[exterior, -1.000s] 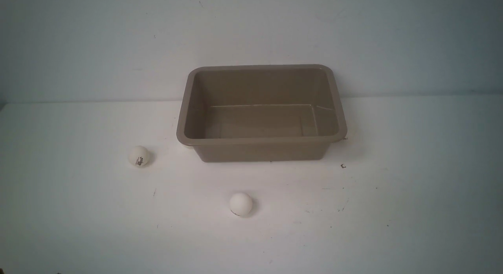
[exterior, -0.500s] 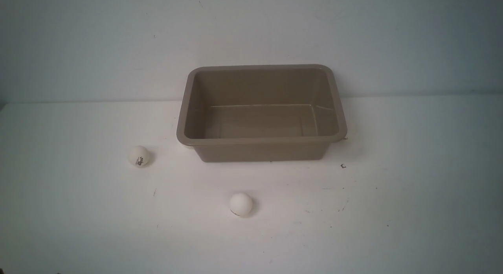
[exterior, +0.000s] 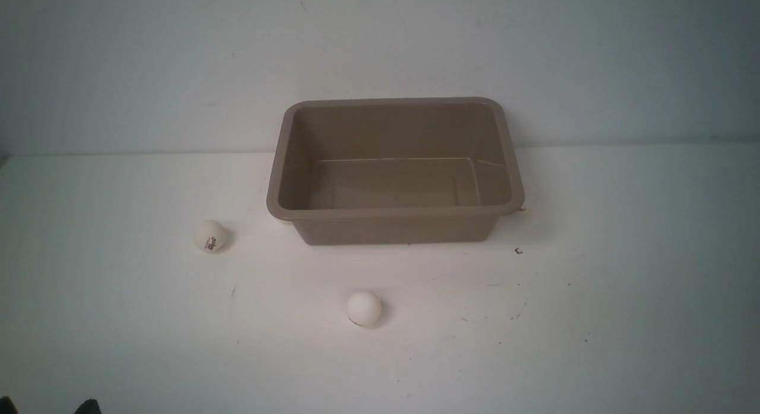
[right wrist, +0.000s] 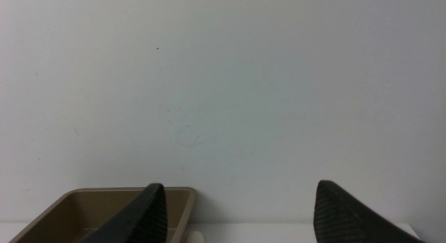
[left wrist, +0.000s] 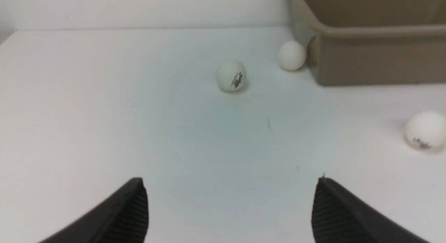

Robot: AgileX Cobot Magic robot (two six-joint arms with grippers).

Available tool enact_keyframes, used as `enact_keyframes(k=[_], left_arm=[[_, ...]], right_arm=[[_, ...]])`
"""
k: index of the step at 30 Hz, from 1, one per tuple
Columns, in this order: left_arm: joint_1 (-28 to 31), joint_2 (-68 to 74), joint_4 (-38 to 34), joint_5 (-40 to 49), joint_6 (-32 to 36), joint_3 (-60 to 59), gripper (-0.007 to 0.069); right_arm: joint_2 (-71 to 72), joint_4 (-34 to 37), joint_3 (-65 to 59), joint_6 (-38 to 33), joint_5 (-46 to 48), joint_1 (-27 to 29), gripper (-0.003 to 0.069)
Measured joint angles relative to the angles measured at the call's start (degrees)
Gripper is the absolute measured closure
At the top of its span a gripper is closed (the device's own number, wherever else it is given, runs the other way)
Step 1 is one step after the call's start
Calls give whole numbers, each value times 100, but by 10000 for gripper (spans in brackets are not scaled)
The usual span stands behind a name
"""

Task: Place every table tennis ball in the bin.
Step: Use the left arm to clamp the table tennis ball closest to it

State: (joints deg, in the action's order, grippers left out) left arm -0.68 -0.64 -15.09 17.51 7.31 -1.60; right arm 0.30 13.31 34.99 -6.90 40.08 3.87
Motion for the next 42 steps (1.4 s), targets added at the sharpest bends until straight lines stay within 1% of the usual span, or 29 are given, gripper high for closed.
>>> enact_keyframes(k=[2, 3, 4, 5, 6, 7, 8, 9, 10, 11, 12, 13, 14, 15, 18, 27, 32, 36, 42], left_arm=[[0, 0, -497, -297, -5, 0, 52], [0, 0, -895, -465, -28, 0, 52], [0, 0, -1039, -515, -34, 0, 52], [0, 0, -1500, -662, -46, 0, 52], [0, 0, -1736, -714, -46, 0, 52], [0, 0, -2406, -981, -38, 0, 52], [0, 0, -2545, -1014, -39, 0, 52], [0, 0, -3095, -1241, -31, 0, 52], [0, 0, -3449, -1364, -31, 0, 52], [0, 0, -3724, -1445, -31, 0, 52], [0, 0, -3790, -1467, -31, 0, 52], [0, 0, -4184, -1545, 1, 0, 52], [0, 0, -4384, -1579, 78, 0, 52], [0, 0, -4449, -1580, 93, 0, 52], [0, 0, -4709, -1575, 526, 0, 52], [0, 0, -4743, -1239, 1565, 0, 52], [0, 0, -4743, -841, 2165, 0, 52], [0, 0, -4834, -541, 2260, 0, 52], [0, 0, -5119, -450, 2273, 0, 52]], right_arm=[[0, 0, 0, -5, 0, 0, 146], [0, 23, 0, -12, 0, 0, 146], [0, 24, 0, -12, 0, 0, 146], [0, 44, 0, -12, 0, 0, 146], [0, 64, 0, -13, 12, 0, 146], [0, 103, 0, -18, 63, 0, 146], [0, 109, 0, -18, 81, 0, 146], [0, 130, 0, -40, 162, 0, 146], [0, 132, 0, -73, 226, 0, 146], [0, 136, 0, -124, 266, 0, 146], [0, 136, 0, -160, 294, 0, 146], [0, 150, 0, -266, 377, 0, 146], [0, 155, 0, -396, 436, 0, 146], [0, 155, 0, -396, 447, 0, 146], [0, 251, 0, -578, 578, 0, 146], [0, 365, 0, -615, 579, 0, 146], [0, 372, 0, -621, 579, 0, 146], [0, 389, 0, -621, 579, 0, 146], [0, 405, 0, -621, 579, 0, 146]])
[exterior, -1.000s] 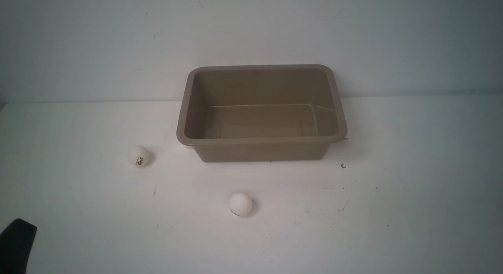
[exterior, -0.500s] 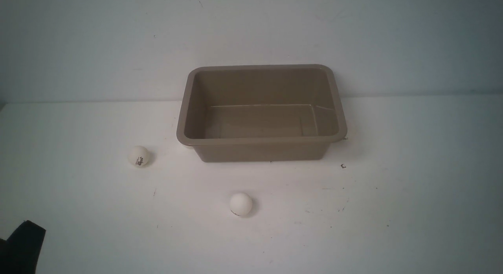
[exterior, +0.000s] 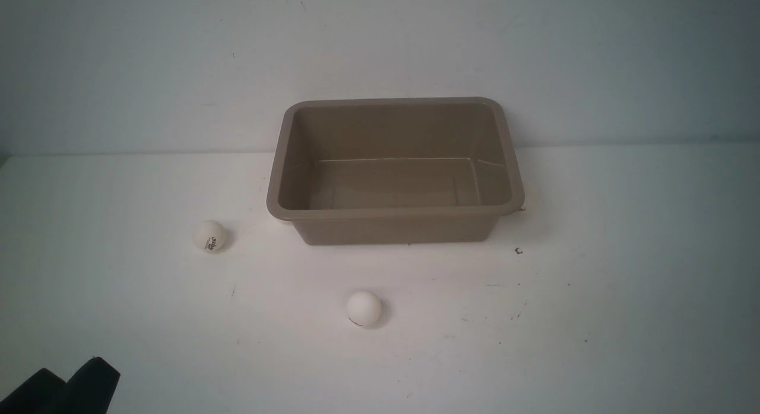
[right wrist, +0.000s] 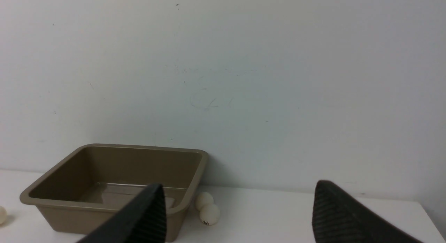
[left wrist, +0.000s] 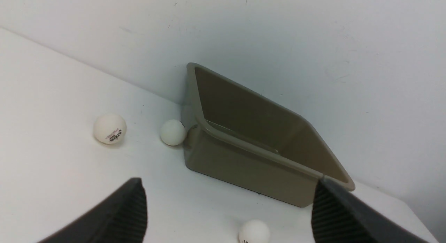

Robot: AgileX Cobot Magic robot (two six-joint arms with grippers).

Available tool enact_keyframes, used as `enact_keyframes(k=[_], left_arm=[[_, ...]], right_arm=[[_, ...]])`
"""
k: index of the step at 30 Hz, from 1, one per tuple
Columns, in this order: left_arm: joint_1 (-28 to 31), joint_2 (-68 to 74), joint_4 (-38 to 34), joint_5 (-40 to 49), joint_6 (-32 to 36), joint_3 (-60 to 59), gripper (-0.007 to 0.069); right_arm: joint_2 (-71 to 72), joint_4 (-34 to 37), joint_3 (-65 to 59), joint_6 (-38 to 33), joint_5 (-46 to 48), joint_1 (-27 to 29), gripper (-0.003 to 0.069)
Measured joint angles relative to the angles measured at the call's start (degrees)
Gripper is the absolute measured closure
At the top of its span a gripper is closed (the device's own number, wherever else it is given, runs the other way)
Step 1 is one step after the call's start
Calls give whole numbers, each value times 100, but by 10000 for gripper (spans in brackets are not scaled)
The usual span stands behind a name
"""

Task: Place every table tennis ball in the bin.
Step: Use the left arm to clamp the table tennis ball closest to it

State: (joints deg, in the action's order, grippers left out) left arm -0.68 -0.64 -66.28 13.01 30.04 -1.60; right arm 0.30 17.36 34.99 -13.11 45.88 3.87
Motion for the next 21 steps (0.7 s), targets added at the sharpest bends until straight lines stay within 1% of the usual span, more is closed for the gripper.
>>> enact_keyframes(k=[9, 12, 15, 18, 21], left_arm=[[0, 0, -540, 7, 5, 0, 52], [0, 0, -689, 31, 119, 0, 52], [0, 0, -688, 236, 667, 172, 52], [0, 6, -690, 587, 1348, 695, 52], [0, 339, -496, 838, 1689, 1149, 52]], right_arm=[[0, 6, 0, -6, 0, 0, 146], [0, 20, 0, -22, 21, 0, 146], [0, 107, 0, -235, 134, 0, 146], [0, 423, 0, -616, 238, 0, 146], [0, 751, 0, -995, 238, 0, 146]])
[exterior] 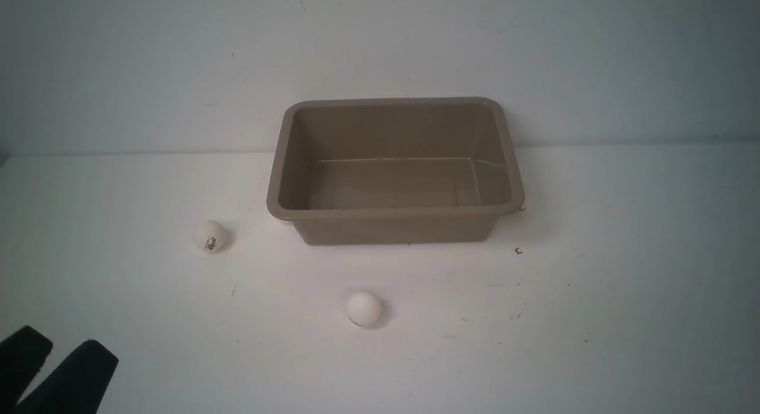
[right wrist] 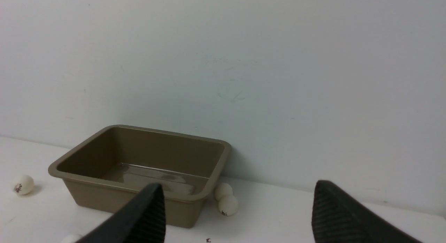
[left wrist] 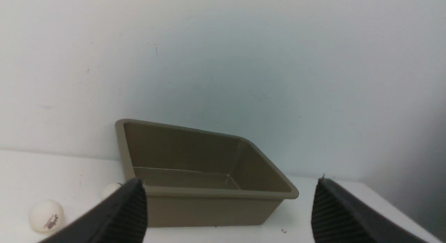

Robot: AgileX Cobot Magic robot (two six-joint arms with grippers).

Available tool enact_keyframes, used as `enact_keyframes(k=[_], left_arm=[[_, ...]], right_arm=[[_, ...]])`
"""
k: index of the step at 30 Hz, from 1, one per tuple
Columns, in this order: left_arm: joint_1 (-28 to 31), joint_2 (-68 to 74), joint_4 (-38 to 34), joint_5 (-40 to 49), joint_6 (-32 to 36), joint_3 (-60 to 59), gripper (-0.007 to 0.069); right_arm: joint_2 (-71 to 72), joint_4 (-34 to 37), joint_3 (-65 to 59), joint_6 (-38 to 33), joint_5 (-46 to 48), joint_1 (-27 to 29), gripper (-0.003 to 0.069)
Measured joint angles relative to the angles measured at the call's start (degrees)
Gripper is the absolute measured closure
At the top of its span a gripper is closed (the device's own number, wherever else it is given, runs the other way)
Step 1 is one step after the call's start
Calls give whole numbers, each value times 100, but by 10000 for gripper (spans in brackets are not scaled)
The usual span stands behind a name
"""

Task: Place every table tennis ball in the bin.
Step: Use the left arm to clamp the table tennis ball closest to it

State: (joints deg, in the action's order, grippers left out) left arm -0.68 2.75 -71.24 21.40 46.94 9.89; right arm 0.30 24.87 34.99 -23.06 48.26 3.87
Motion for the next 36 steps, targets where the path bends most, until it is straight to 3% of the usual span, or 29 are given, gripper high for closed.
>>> enact_keyframes(k=[7, 12, 15, 17, 21, 25, 32, 36], left_arm=[[0, 1162, 1155, 606, 94, 502, 52], [0, 2386, 2460, 1125, 59, 989, 52], [0, 3064, 3610, 1184, -367, 1397, 52], [0, 3203, 3946, 1190, -558, 1513, 52], [0, 3633, 5158, 1283, -1516, 2010, 52], [0, 3789, 5451, 1289, -1857, 2369, 52], [0, 3839, 5489, 1248, -1885, 2852, 52], [0, 3855, 5445, 1248, -1890, 2863, 52]], right_arm=[[-3, 137, 0, -198, 0, 0, 146], [-11, 225, 0, -209, 0, 0, 146], [-11, 259, 0, -209, 0, 0, 146], [-11, 276, 0, -209, 0, 0, 146], [-44, 539, 0, -218, 27, 0, 146], [-405, 913, 0, -481, 306, 0, 146], [-2249, 2334, 262, -2176, 1463, 0, 146], [-3238, 2467, 620, -2525, 1967, 0, 146]])
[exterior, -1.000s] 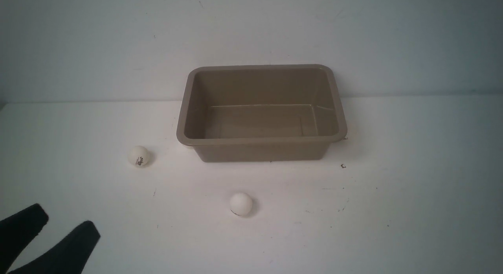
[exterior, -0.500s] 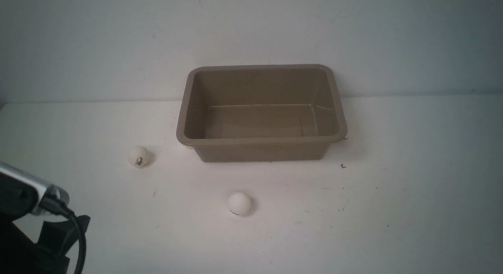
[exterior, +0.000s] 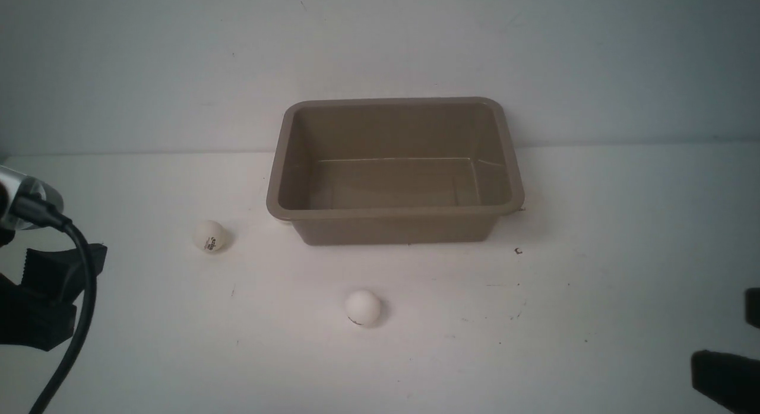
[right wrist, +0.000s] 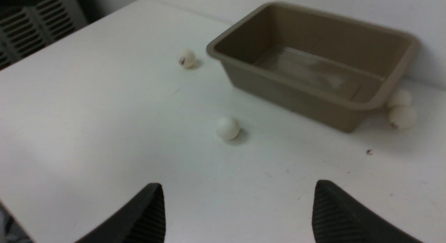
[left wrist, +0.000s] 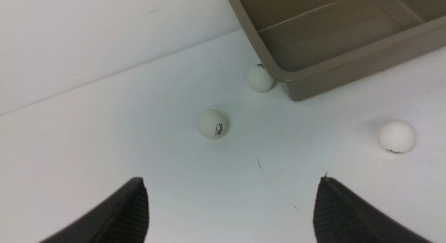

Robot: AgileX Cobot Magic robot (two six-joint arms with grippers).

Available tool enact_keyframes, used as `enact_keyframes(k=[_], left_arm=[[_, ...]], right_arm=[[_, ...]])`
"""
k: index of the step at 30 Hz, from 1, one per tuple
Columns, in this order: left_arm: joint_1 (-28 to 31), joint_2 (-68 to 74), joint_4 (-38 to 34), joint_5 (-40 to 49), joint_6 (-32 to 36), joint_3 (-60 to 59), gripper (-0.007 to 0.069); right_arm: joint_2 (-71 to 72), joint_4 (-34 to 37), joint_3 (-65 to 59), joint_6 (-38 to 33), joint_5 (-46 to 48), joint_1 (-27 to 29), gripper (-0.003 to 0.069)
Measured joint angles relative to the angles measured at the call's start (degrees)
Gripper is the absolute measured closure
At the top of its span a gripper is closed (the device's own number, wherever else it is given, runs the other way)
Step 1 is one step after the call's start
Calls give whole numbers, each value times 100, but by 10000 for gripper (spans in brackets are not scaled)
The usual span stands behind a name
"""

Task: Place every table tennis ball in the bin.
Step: Use the left arm to clamp the table tennis ball closest to it

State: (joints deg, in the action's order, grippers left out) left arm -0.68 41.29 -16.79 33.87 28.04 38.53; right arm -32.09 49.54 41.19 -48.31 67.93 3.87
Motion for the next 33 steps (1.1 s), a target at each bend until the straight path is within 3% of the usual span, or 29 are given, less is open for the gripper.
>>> enact_keyframes(k=[12, 20, 25, 26, 32, 33], left_arm=[[0, 98, -33, 0, 198, 0, 52], [0, 121, -495, 64, 305, 0, 52], [0, 363, -1688, 567, 1467, 6, 52], [0, 391, -1804, 587, 1521, 6, 52], [0, 1064, -3959, 1106, 3298, 6, 52], [0, 1125, -4013, 1138, 3400, 6, 52]], right_arm=[[-2838, -96, 1290, -1073, 306, 0, 146], [-3763, -1096, 1978, -842, -204, -561, 146], [-4309, -1720, 2291, -329, -688, -1301, 146], [-4324, -1751, 2297, -309, -730, -1339, 146], [-4440, -1896, 2328, -91, -1267, -1492, 146], [-4440, -1896, 2334, -84, -1281, -1492, 146]])
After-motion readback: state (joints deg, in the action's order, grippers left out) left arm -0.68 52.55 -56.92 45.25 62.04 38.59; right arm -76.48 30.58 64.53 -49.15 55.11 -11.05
